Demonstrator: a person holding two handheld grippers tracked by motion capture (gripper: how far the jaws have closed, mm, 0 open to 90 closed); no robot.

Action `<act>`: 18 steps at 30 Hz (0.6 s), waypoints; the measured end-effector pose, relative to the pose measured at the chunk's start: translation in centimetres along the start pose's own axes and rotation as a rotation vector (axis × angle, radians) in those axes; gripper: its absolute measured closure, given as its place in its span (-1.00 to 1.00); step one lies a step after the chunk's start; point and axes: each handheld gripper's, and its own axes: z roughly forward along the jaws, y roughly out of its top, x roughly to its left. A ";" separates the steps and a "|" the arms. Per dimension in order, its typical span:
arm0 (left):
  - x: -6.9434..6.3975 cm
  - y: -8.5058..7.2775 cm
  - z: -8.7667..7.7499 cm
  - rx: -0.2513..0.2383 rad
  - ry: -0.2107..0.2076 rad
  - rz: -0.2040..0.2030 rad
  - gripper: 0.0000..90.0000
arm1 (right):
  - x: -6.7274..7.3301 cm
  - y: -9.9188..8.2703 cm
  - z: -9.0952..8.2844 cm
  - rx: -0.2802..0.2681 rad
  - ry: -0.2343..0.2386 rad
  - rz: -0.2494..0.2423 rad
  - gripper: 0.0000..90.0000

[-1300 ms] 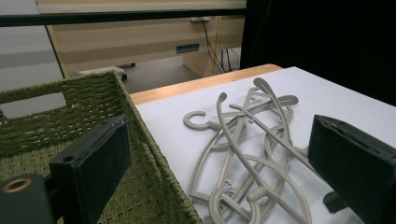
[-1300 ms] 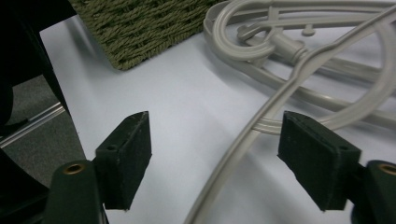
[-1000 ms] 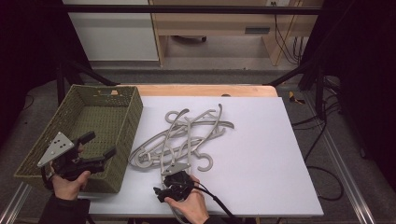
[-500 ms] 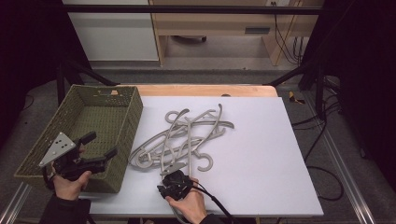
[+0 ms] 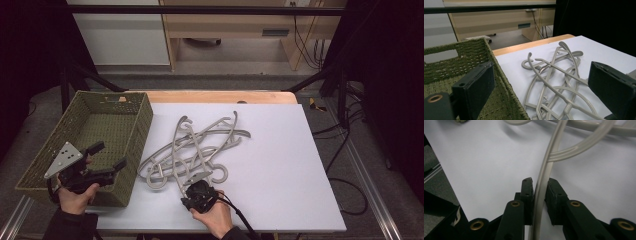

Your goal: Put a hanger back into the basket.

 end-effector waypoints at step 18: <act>-0.1 0.0 0.1 0.004 -0.003 0.002 -0.85 | -1.0 -0.2 0.1 -0.022 -0.033 -0.012 0.64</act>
